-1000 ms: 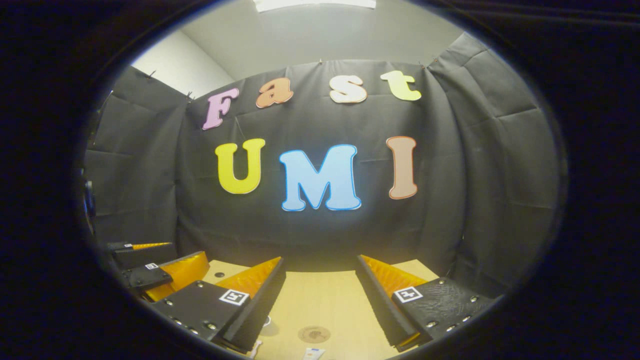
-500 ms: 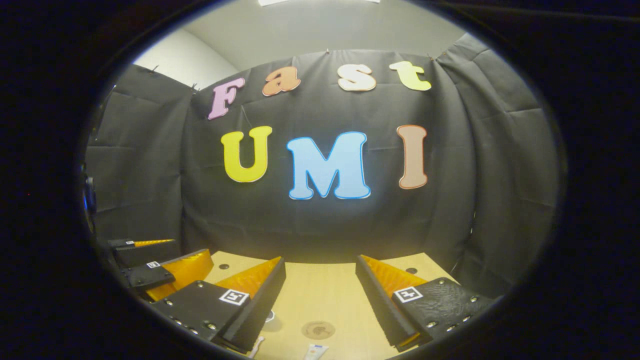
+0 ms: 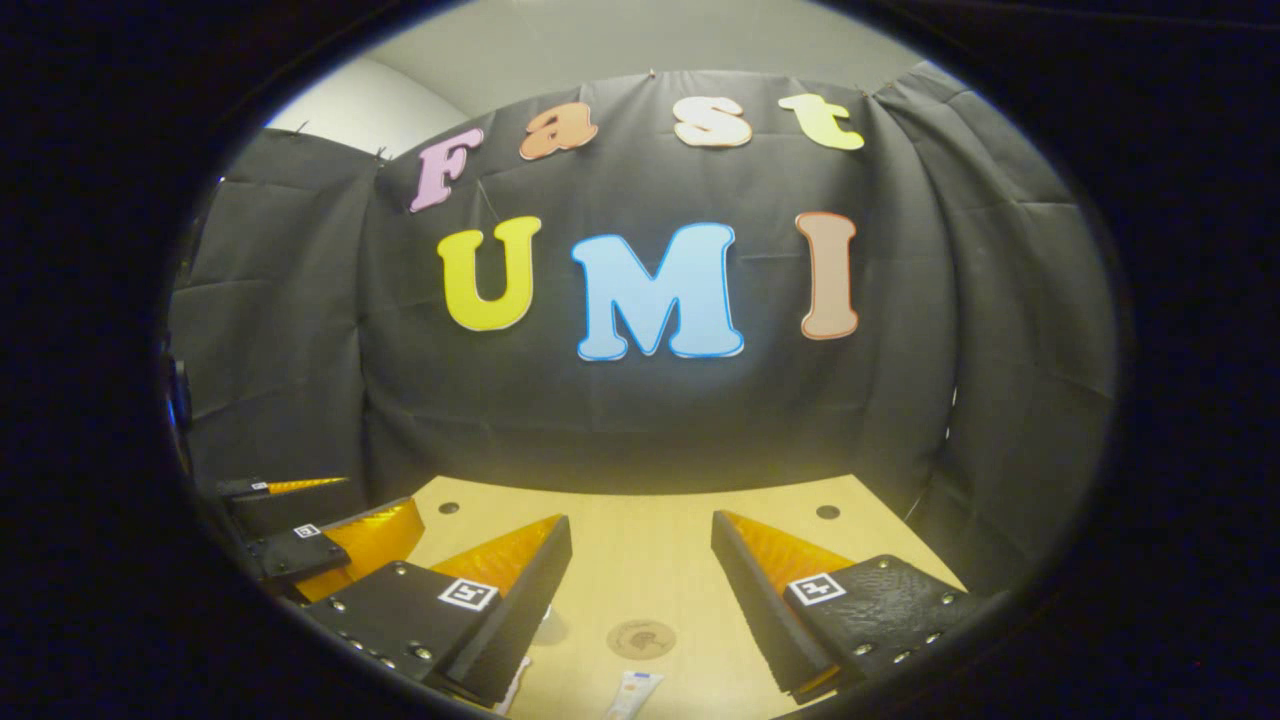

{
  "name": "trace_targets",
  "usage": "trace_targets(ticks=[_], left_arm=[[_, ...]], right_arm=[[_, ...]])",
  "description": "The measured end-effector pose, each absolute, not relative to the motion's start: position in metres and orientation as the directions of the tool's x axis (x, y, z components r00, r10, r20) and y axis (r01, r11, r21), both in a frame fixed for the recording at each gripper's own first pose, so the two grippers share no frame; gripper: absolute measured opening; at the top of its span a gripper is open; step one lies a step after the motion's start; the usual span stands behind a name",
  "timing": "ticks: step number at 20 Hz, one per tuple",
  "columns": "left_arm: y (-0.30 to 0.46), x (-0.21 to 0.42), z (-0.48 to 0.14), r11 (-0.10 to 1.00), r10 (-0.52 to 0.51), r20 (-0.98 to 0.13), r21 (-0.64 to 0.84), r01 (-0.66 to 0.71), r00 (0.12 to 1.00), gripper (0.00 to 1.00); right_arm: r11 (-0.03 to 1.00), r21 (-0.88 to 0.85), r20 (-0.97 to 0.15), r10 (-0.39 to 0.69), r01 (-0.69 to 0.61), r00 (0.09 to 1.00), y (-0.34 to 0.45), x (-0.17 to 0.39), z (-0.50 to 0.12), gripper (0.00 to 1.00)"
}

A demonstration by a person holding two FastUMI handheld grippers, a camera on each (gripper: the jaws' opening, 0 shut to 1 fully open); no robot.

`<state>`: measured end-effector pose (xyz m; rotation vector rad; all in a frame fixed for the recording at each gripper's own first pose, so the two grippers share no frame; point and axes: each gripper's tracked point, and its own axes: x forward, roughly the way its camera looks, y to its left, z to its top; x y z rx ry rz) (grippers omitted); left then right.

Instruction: Put the toothbrush and toothpaste on the desktop into the cup, then pick up the cup and place it on the coaster on the desktop.

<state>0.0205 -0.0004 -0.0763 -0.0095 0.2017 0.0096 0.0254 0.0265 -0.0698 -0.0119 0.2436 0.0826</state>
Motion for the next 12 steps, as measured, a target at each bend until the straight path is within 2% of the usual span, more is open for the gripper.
trace_targets(ticks=[5, 12], left_arm=[[0.0, 0.021, -0.125, 1.0, 0.0, -0.315, -0.015, -0.005, 0.949, 0.95], [0.005, 0.009, -0.214, 0.999, -0.004, -0.494, -0.035, -0.015, 0.87, 0.95]], right_arm=[[0.998, 0.014, -0.396, 0.06, -0.059, 0.916, 0.023, 0.021, -0.117, 0.9], [0.998, 0.045, -0.598, 0.06, -0.041, 0.799, 0.029, 0.006, -0.192, 0.9]])
